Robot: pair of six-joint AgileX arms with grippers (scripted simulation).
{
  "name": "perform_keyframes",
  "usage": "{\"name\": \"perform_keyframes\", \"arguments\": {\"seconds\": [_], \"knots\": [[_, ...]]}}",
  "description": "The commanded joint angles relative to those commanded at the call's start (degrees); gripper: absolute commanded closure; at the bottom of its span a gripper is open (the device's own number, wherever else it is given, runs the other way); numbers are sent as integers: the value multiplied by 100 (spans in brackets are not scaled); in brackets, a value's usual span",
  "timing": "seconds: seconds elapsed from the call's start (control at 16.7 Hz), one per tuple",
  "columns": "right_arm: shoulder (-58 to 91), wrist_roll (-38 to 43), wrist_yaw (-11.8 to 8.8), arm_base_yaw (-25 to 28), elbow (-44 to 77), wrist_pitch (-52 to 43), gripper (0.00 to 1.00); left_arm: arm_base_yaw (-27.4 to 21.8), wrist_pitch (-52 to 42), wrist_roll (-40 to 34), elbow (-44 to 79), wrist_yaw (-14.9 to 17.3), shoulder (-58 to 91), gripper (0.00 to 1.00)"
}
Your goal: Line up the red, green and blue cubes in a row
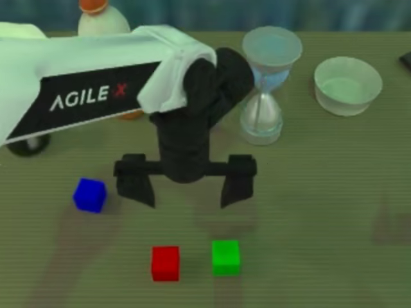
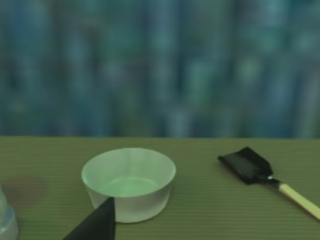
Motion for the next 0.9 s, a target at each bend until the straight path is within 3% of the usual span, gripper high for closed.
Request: {"name": "perform_keyframes", "arguments": {"seconds": [0.48,0.66,0.9], "knots": [[0,0,0,0,0,0,0,2228,265,3203,-613,39,-216,0],[0,0,0,0,0,0,0,2644,355,3641,-705,46,-304,0],[0,0,0,0,0,0,0,2643,348,3654,-693,41,-284,0]]}}
